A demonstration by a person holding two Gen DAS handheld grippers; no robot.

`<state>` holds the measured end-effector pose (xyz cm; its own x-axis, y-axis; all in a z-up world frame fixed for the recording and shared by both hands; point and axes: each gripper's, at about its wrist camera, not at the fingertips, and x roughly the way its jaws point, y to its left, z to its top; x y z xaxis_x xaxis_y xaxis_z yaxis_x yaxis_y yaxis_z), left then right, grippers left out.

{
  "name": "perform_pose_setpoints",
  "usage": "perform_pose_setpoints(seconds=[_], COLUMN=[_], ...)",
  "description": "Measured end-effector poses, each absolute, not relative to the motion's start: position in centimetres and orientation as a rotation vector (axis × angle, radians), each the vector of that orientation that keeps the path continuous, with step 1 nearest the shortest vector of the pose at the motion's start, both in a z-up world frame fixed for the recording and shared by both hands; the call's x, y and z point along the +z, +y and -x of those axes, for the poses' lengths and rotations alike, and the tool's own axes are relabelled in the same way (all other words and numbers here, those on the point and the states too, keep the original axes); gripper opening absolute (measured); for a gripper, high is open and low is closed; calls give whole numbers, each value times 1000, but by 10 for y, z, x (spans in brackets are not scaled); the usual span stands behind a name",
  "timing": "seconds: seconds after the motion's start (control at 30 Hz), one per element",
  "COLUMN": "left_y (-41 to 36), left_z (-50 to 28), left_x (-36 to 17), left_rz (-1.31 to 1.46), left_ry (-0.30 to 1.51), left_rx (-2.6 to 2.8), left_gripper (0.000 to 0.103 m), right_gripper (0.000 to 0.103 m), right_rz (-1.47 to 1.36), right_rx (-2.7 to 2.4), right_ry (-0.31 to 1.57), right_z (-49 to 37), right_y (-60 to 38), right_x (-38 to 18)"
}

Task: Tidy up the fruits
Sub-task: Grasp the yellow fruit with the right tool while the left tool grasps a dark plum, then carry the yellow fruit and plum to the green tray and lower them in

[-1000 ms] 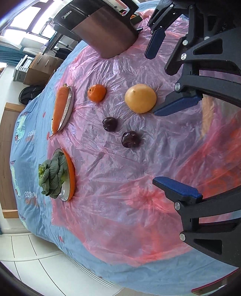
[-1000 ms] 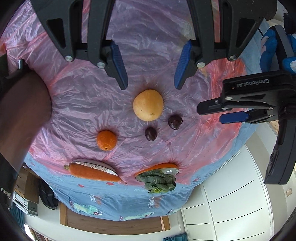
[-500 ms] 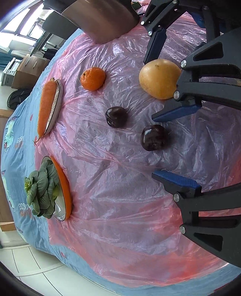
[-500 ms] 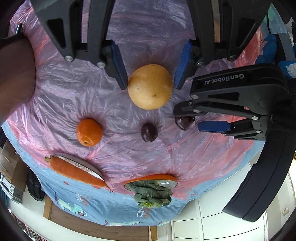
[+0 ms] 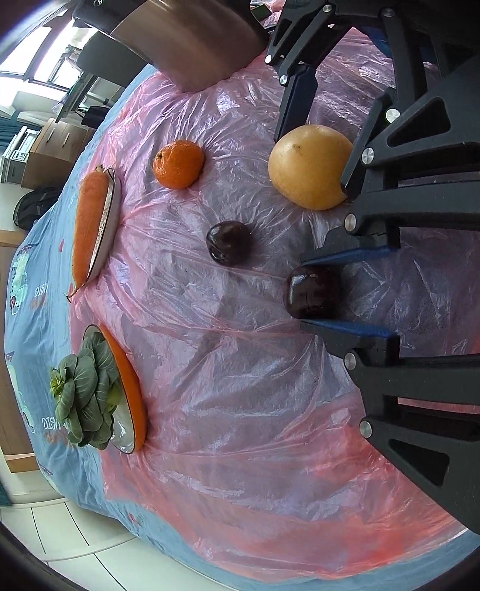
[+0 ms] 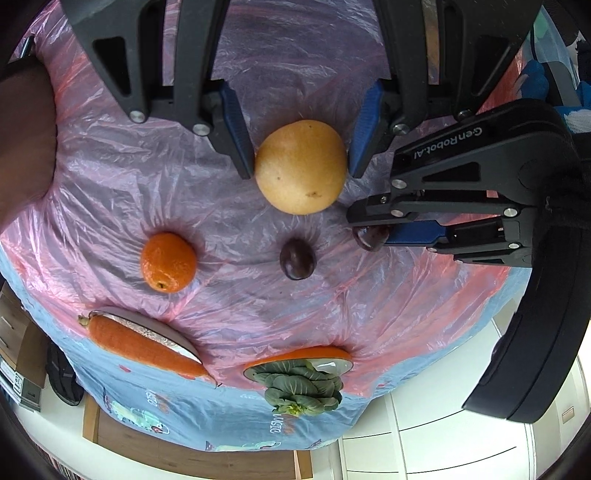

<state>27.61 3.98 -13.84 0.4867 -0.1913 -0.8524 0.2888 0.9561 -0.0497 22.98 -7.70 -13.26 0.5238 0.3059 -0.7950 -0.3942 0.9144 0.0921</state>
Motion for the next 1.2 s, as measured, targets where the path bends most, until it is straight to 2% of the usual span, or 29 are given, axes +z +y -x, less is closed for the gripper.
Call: perform_pose_setpoints(seconds=[0.63, 1.2], left_y=[64, 44], left_z=[-249, -142], left_x=[-104, -31], left_rz=[-44, 22], left_ry=[975, 893], left_rx=[-241, -298], left_gripper=[23, 23], right_gripper=[72, 72], right_rz=[-42, -97], right_rx=[439, 377], right_ry=[895, 835], right_z=[-204, -112], right_y=[-108, -173], right_x=[-96, -35])
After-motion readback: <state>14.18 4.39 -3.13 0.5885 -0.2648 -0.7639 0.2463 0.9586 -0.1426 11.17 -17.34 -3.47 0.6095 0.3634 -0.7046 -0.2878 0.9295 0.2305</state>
